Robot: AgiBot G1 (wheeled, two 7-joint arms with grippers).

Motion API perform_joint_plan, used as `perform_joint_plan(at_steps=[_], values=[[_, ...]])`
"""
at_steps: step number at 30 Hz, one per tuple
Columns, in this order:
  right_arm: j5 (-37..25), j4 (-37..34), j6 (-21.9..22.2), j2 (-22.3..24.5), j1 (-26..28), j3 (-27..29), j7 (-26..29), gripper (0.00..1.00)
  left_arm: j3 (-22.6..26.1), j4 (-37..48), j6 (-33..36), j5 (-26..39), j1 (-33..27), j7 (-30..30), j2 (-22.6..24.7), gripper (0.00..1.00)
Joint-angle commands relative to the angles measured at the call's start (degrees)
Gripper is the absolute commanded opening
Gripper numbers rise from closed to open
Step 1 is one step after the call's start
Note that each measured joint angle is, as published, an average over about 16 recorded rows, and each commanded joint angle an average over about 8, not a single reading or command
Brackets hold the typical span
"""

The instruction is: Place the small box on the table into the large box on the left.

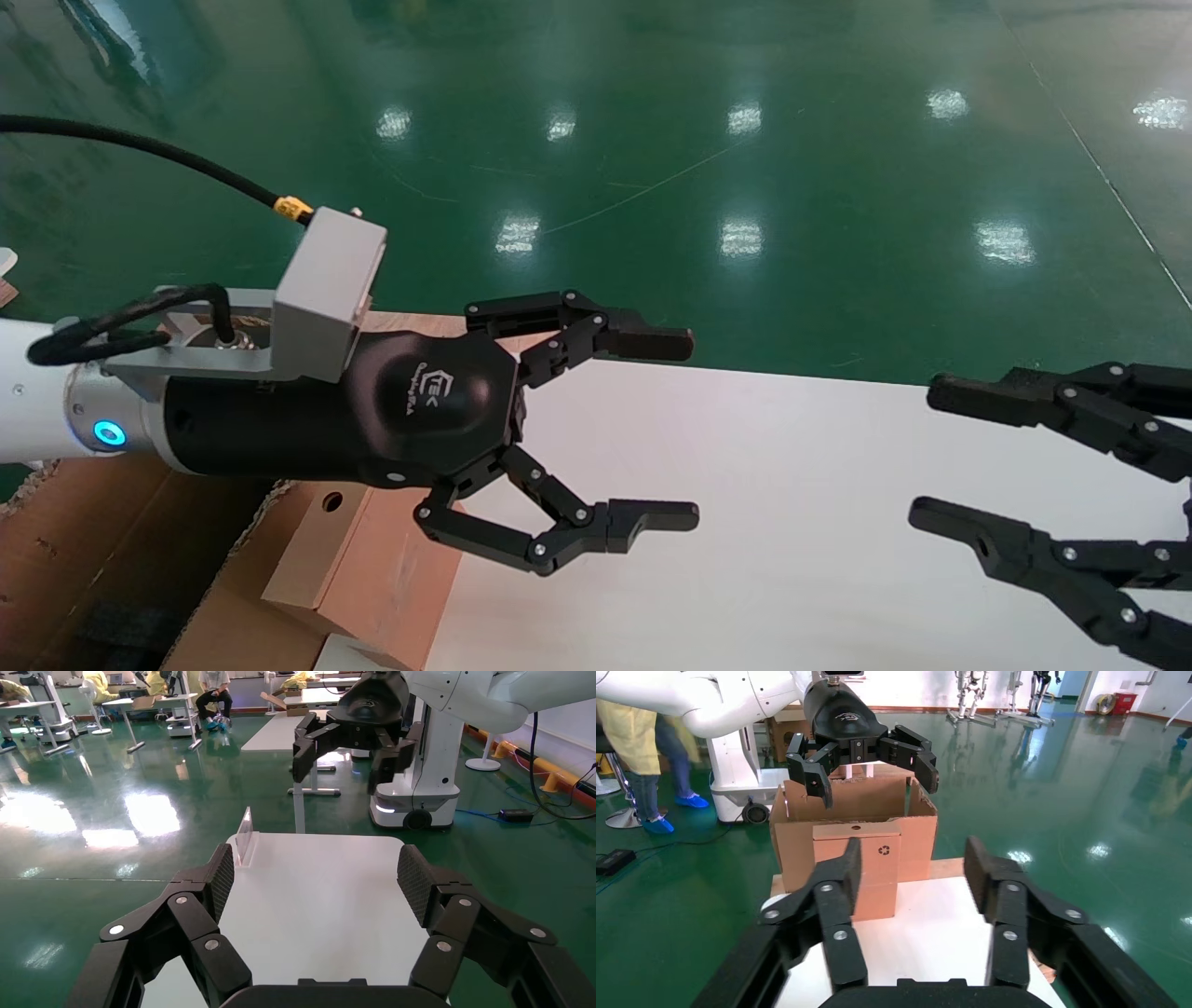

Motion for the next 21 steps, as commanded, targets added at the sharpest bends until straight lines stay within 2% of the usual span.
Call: perform_joint_plan(at_steps=[1, 6, 11, 21], values=[[0.0, 0.0, 0.0, 0.0, 0.0, 0.0, 0.0, 0.0, 0.0, 0.01, 0.07, -0.1, 0.0, 0.03, 0.1, 1.0], [0.01, -0.02, -0.01, 0.0, 0.01, -0.02, -0.01, 0.0, -0.07, -0.22, -0.83, 1.01, 0.0, -0.34, -1.01, 1.0], [0.02, -0.04, -0.01, 0.0, 0.03, -0.04, -0.03, 0.0, 0.3, -1.6, -2.82, 4.05, -0.11, -2.89, -4.06, 1.0], [0.03, -0.06, 0.0, 0.02, 0.03, -0.07, -0.04, 0.0, 3.91, -4.21, -1.71, 15.35, -3.86, -12.01, -12.27, 1.0]])
